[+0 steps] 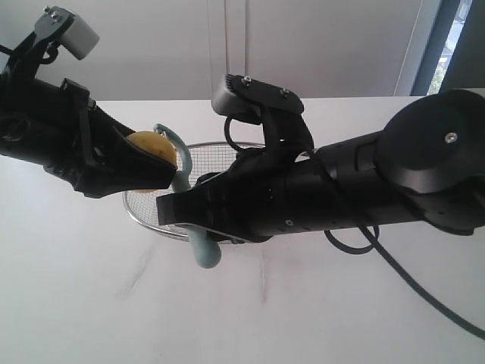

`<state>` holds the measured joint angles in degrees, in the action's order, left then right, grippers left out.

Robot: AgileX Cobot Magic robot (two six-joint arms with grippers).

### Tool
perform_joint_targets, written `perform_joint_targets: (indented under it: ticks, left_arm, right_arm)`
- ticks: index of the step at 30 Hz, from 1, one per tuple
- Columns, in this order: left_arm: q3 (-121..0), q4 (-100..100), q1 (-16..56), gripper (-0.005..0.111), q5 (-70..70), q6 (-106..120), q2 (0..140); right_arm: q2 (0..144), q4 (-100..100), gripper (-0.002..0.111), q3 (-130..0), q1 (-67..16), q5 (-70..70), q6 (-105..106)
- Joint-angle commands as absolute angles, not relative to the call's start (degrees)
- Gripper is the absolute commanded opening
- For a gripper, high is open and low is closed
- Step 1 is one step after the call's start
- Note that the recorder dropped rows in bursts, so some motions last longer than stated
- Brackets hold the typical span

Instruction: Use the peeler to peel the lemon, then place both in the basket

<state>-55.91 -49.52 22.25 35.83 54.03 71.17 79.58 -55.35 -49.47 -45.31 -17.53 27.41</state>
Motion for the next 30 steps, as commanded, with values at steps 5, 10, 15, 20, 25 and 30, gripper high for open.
perform_joint_targets:
  ticks: [5, 10, 15, 20, 25, 30]
  left_arm:
    - [-55.7, -49.9, 22.4, 0.000, 36.0, 54.0, 70.3]
    - [-55.7, -49.8, 22.4, 0.000, 36.1, 54.0, 70.3]
    - [-55.7, -49.7, 22.4, 0.000, 36.1, 54.0, 70.3]
    - [-55.7, -49.7, 22.4, 0.000, 36.1, 53.9, 70.3]
    - [-55.7, -49.7, 22.4, 0.000, 36.1, 53.9, 70.3]
    - [-55.7, -49.7, 22.4, 0.000, 36.1, 53.9, 70.3]
  right_arm:
    - [76.7, -55.0, 0.000, -49.9, -45.6, -16.3, 28.2]
    - [75.4, -54.2, 0.000, -49.9, -45.6, -15.7, 28.2]
    - [74.1, -54.2, 0.000, -49.9, -45.6, -14.6, 28.2]
    - [71.7, -53.5, 0.000, -49.9, -45.6, -14.1, 28.2]
    - [65.1, -50.7, 0.000, -49.9, -45.6, -14.4, 28.0]
    - [56.3, -50.6, 0.000, -49.7, -45.6, -15.3, 27.6]
